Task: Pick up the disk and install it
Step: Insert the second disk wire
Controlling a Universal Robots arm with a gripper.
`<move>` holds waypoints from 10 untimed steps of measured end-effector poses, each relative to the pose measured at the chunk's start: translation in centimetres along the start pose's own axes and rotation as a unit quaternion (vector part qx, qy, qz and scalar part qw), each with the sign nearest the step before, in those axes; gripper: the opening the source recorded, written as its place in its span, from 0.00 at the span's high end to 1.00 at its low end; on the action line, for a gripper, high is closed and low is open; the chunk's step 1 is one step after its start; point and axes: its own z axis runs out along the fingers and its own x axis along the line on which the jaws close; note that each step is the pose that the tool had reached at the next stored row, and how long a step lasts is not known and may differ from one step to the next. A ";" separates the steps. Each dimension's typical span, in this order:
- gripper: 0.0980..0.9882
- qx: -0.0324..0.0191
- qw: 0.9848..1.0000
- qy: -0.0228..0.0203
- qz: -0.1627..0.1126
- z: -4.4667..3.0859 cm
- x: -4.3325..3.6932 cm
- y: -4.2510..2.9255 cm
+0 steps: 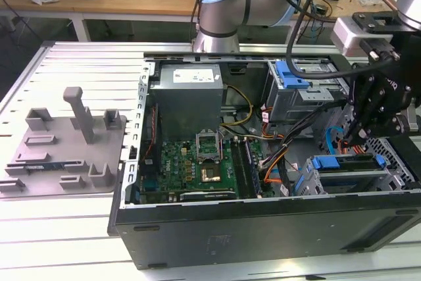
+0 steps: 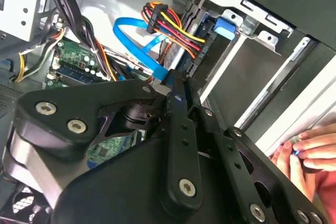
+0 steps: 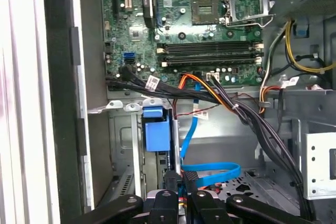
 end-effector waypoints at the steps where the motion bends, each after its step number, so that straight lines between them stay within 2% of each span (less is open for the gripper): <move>1: 0.93 0.000 1.000 0.000 -0.001 0.01 0.07 0.01; 4: 0.93 0.000 1.000 0.000 -0.001 0.07 0.44 -0.01; 10: 0.93 0.000 1.000 0.000 -0.001 0.10 0.52 -0.02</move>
